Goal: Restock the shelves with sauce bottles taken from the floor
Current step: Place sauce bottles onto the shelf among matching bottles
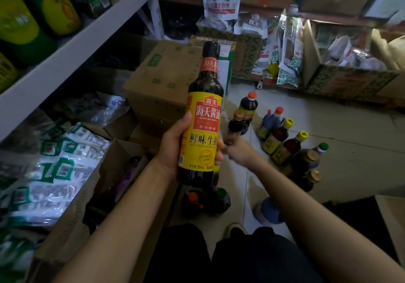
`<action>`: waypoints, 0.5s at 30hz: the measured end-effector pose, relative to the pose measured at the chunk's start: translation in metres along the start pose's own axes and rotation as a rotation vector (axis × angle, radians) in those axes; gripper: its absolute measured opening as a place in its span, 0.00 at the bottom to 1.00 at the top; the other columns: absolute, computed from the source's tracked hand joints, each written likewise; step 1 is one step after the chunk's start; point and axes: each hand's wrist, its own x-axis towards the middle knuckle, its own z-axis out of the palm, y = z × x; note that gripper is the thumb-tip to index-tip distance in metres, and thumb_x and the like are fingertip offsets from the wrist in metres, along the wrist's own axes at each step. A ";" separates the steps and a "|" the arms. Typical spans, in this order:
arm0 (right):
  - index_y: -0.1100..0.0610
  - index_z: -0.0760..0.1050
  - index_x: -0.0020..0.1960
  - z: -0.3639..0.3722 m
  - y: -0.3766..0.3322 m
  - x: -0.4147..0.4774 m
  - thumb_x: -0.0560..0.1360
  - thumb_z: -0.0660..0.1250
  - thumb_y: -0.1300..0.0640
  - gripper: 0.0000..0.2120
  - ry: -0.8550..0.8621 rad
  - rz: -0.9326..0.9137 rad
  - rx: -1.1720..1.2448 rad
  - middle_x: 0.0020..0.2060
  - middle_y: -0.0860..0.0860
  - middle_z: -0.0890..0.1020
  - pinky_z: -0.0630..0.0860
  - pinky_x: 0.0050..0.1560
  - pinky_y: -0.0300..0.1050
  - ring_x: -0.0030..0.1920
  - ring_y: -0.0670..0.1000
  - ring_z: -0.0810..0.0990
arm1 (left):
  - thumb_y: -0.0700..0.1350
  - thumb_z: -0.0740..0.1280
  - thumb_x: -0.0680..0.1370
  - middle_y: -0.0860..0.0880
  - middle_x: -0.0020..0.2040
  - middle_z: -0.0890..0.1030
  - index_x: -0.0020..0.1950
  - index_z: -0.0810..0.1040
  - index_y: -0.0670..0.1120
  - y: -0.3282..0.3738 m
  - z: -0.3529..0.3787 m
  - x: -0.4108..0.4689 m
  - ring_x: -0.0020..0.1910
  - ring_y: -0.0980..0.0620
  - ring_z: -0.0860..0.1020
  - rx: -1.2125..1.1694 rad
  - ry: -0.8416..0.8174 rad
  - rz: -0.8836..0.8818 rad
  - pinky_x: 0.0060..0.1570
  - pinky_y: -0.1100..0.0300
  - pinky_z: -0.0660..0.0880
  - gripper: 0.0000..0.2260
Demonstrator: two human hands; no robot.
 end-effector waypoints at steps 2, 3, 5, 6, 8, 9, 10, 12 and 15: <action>0.54 0.68 0.74 0.032 0.024 0.013 0.75 0.69 0.45 0.30 -0.105 0.063 -0.215 0.64 0.59 0.78 0.71 0.53 0.45 0.61 0.60 0.77 | 0.63 0.75 0.67 0.37 0.44 0.82 0.56 0.81 0.40 0.001 -0.002 -0.004 0.38 0.40 0.83 0.026 0.070 0.019 0.41 0.50 0.80 0.30; 0.52 0.64 0.75 0.045 0.032 0.019 0.74 0.69 0.43 0.34 -0.119 0.065 -0.271 0.64 0.59 0.78 0.72 0.53 0.47 0.61 0.61 0.78 | 0.63 0.76 0.65 0.37 0.44 0.82 0.55 0.82 0.40 0.001 -0.004 -0.006 0.38 0.40 0.83 0.036 0.112 0.023 0.41 0.50 0.80 0.30; 0.49 0.59 0.75 0.067 0.041 0.032 0.72 0.68 0.39 0.37 -0.147 0.049 -0.351 0.61 0.59 0.80 0.73 0.49 0.48 0.58 0.61 0.79 | 0.63 0.77 0.63 0.37 0.43 0.82 0.53 0.83 0.40 0.000 -0.009 -0.011 0.37 0.40 0.82 0.048 0.179 0.033 0.41 0.50 0.80 0.30; 0.48 0.57 0.75 0.077 0.045 0.039 0.71 0.68 0.38 0.38 -0.157 0.053 -0.363 0.60 0.58 0.80 0.71 0.47 0.48 0.57 0.61 0.80 | 0.64 0.76 0.63 0.37 0.43 0.82 0.52 0.83 0.41 -0.001 -0.012 -0.015 0.37 0.40 0.82 0.061 0.206 0.035 0.41 0.51 0.79 0.30; 0.48 0.55 0.73 0.091 0.049 0.049 0.68 0.68 0.38 0.40 -0.124 0.082 -0.364 0.57 0.56 0.80 0.70 0.44 0.48 0.55 0.61 0.81 | 0.64 0.76 0.63 0.37 0.44 0.83 0.53 0.83 0.41 -0.003 -0.018 -0.019 0.38 0.40 0.82 0.097 0.254 0.029 0.41 0.51 0.79 0.31; 0.49 0.56 0.72 0.098 0.050 0.053 0.68 0.69 0.39 0.39 -0.070 0.087 -0.393 0.54 0.55 0.81 0.70 0.43 0.49 0.53 0.60 0.81 | 0.65 0.75 0.64 0.37 0.44 0.82 0.54 0.83 0.41 -0.004 -0.021 -0.021 0.38 0.40 0.82 0.109 0.270 0.026 0.41 0.50 0.79 0.31; 0.50 0.58 0.70 0.105 0.051 0.055 0.68 0.69 0.41 0.37 -0.002 0.081 -0.435 0.50 0.54 0.81 0.70 0.41 0.48 0.51 0.60 0.82 | 0.65 0.75 0.64 0.37 0.45 0.82 0.54 0.83 0.42 -0.004 -0.024 -0.023 0.38 0.40 0.82 0.122 0.278 0.025 0.42 0.50 0.80 0.30; 0.51 0.62 0.66 0.111 0.051 0.057 0.68 0.69 0.43 0.31 0.107 0.037 -0.472 0.42 0.50 0.76 0.68 0.38 0.47 0.48 0.59 0.82 | 0.65 0.75 0.65 0.37 0.45 0.83 0.53 0.83 0.42 -0.005 -0.028 -0.026 0.39 0.39 0.83 0.141 0.286 0.019 0.42 0.50 0.80 0.30; 0.56 0.67 0.59 0.100 0.055 0.063 0.69 0.67 0.45 0.24 0.142 -0.022 -0.487 0.43 0.53 0.79 0.68 0.36 0.47 0.46 0.60 0.81 | 0.65 0.75 0.64 0.37 0.44 0.83 0.52 0.84 0.42 -0.006 -0.032 -0.034 0.38 0.40 0.83 0.151 0.299 0.011 0.42 0.51 0.80 0.29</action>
